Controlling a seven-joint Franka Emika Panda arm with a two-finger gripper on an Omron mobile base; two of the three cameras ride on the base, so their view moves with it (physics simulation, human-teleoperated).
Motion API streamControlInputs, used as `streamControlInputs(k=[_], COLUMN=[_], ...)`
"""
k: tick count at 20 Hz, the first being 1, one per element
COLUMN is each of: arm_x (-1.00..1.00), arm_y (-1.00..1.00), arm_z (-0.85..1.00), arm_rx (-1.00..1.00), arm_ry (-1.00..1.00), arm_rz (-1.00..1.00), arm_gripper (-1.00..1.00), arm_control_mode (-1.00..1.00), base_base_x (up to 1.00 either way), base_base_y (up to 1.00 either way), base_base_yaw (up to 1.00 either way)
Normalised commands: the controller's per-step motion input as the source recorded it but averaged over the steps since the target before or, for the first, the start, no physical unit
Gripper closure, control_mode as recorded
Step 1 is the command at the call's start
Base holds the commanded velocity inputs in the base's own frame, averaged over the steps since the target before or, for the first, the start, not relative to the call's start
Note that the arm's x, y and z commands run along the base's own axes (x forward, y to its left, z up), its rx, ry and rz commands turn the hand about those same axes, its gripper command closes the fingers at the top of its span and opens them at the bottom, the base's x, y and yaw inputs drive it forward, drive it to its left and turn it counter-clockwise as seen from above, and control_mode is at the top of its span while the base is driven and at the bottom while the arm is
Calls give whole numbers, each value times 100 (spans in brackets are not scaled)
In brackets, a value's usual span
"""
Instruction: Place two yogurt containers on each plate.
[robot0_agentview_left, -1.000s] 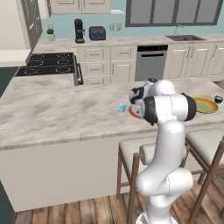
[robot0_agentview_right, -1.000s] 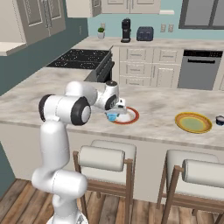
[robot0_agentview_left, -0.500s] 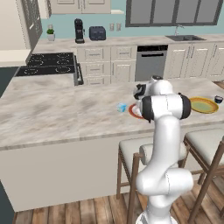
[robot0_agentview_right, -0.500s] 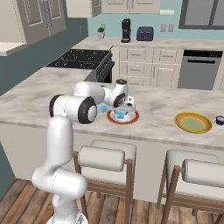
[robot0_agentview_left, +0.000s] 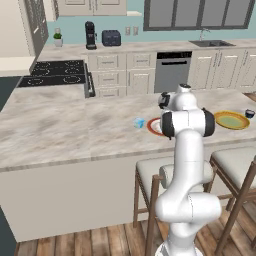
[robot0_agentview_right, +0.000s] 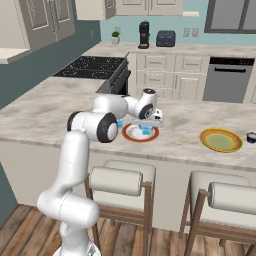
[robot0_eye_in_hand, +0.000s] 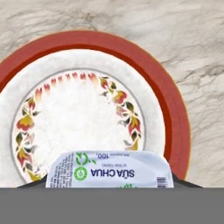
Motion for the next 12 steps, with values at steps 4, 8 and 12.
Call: streamControlInputs(k=[4, 8, 12], arm_x=[1, 0, 0], arm_y=[-3, 0, 0], arm_z=[-37, -29, -4], arm_rx=[0, 0, 0], arm_ry=[0, 0, 0], arm_rz=[0, 0, 0], arm_gripper=[100, 100, -100], arm_control_mode=[-100, -100, -100], base_base_x=[0, 0, 0], base_base_y=[0, 0, 0], base_base_yaw=[0, 0, 0])
